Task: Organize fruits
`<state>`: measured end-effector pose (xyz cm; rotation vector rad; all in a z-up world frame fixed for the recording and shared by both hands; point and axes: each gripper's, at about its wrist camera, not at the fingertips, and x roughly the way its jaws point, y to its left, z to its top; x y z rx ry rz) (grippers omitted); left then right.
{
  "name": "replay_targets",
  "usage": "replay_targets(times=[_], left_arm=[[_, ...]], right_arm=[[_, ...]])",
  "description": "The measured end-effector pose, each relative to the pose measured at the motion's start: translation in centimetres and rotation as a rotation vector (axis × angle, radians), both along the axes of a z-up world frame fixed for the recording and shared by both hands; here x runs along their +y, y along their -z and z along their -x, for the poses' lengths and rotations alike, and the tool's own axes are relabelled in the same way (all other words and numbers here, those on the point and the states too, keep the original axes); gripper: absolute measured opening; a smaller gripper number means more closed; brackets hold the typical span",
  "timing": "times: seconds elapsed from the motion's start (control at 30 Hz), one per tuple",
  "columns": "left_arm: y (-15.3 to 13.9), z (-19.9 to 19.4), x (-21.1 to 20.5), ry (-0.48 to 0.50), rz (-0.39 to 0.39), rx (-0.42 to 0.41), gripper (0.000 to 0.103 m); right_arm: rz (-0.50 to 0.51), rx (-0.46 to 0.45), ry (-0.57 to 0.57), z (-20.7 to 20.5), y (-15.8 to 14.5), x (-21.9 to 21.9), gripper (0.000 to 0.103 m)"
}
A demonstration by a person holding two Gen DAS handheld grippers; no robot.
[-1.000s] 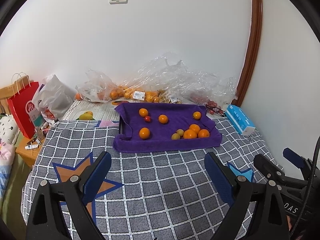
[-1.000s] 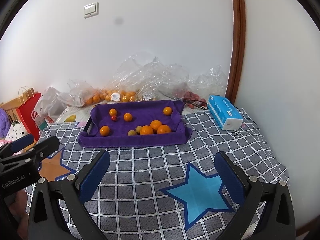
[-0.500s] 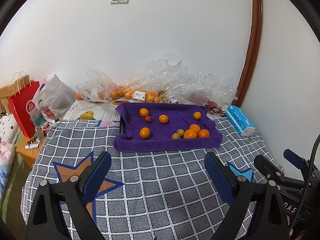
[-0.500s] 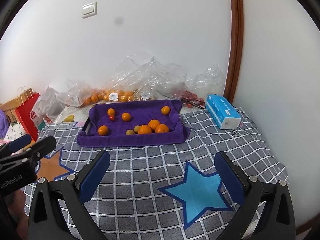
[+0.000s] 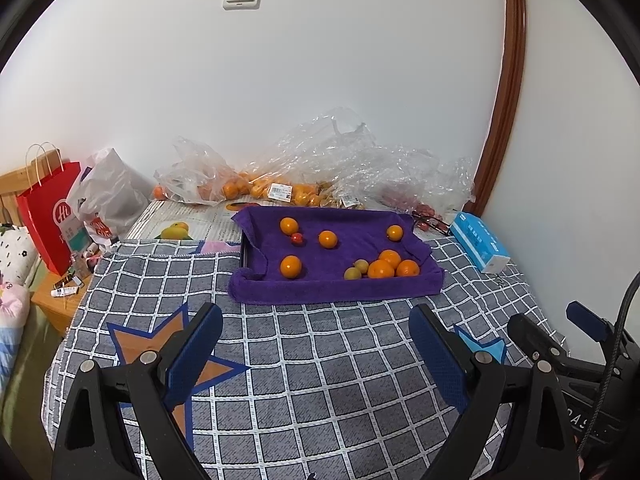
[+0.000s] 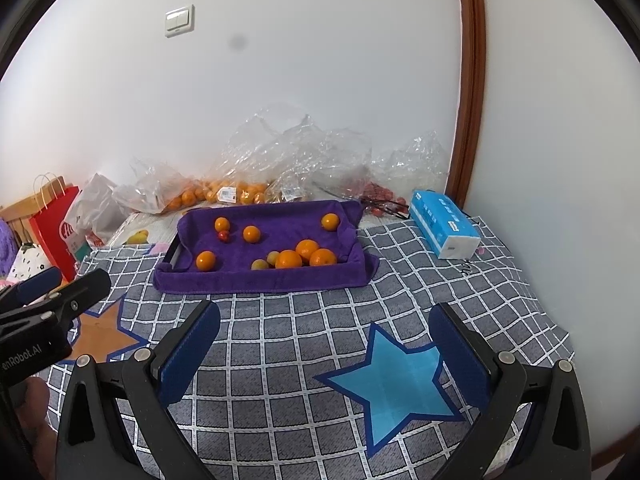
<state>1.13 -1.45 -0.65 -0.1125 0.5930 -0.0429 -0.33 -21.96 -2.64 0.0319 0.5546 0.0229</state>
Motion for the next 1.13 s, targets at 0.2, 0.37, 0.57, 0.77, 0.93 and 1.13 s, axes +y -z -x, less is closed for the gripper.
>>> replay_targets(times=[0.2,0.37,0.57,0.77,0.93,1.13], left_arm=[[0.0,0.07,-0.11,0.001,-0.004,-0.001,0.094],[-0.04,0.12,-0.14,0.001,-0.011,-0.003,0.094],[-0.12,0.18,-0.16,0.001,-0.007,-0.006,0.094],[-0.22,0.3,-0.23,0.002,-0.008,-0.009,0.094],[-0.34,0.38,-0.42,0.002,-0.017,-0.014,0.094],[-0.35,0.46,-0.48,0.002,-0.021,-0.018,0.094]], right_arm=[[-0.007,0.001,0.001,-0.03,0.0,-0.12,0.103],[-0.012,-0.001,0.004,-0.01,-0.06,-0.31,0.103],[-0.005,-0.001,0.002,0.06,-0.07,-0.28,0.103],[-0.002,-0.004,0.001,0.21,-0.24,-0.2,0.103],[-0.009,-0.008,-0.001,0.29,-0.34,-0.24,0.103],[-0.006,-0.007,-0.005,0.25,-0.19,-0.2,0.103]])
